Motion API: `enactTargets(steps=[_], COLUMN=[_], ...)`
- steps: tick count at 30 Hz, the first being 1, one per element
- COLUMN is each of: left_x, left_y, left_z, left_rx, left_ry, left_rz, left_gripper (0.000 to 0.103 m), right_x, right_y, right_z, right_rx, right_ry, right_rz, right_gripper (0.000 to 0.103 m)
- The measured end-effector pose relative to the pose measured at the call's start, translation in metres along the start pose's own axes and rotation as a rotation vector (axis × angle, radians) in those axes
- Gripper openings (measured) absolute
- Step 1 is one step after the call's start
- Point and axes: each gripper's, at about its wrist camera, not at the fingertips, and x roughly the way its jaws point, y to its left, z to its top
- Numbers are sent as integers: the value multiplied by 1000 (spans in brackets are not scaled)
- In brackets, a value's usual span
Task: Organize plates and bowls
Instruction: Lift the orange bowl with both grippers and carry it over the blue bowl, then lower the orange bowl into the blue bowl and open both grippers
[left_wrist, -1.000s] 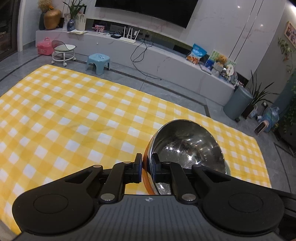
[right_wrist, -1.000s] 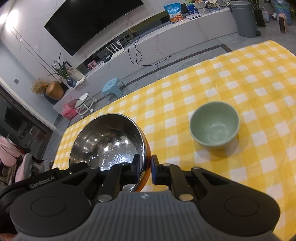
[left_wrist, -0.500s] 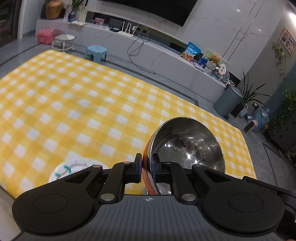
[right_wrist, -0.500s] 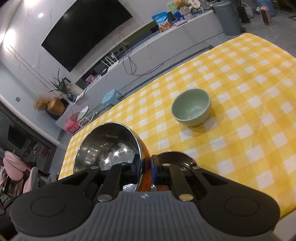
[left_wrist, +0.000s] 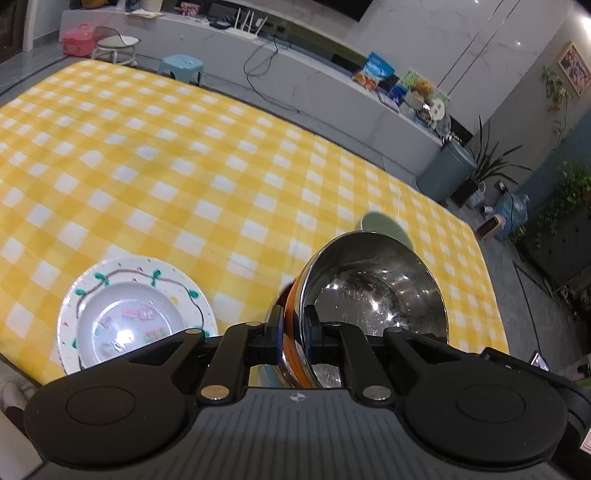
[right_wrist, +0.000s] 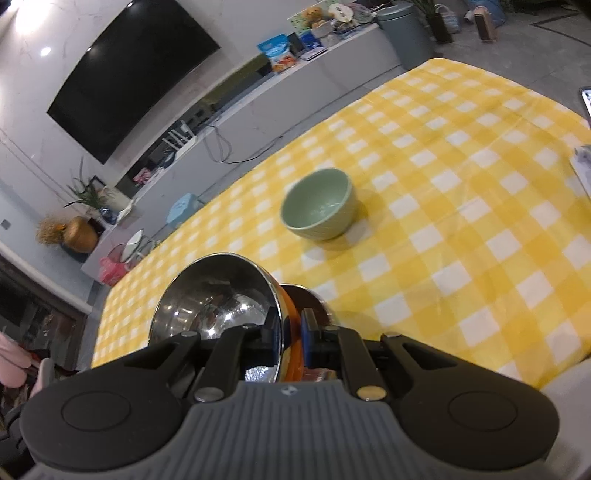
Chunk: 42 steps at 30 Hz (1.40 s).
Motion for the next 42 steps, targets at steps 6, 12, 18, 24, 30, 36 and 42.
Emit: enactTargets(steps=[6, 12, 18, 24, 30, 36, 42], left_x=[10, 16, 20, 22, 22, 13, 8], left_y=[-3, -6, -6, -6, -4, -7, -7], left_z=[-4, -5, -4, -3, 0, 3, 13], left_rx=[26, 41, 48, 61, 67, 94, 106], left_ry=[13, 26, 37, 41, 43, -10, -56], left_rz=[13, 24, 36, 43, 31, 23, 25], left_gripper=[11, 11, 11, 11, 12, 16, 16], right_x=[7, 15, 20, 21, 21, 17, 11], right_y=[-3, -7, -7, -7, -9, -8, -4], right_z=[-2, -3, -5, -5, -4, -4, 2], right_rx=[-23, -14, -18, -19, -13, -26, -55], right_ry=[-9, 7, 17, 19, 17, -7, -42], right_rz=[-35, -53, -60, -56, -45, -29, -30], right_gripper=[8, 8, 8, 8, 8, 12, 19])
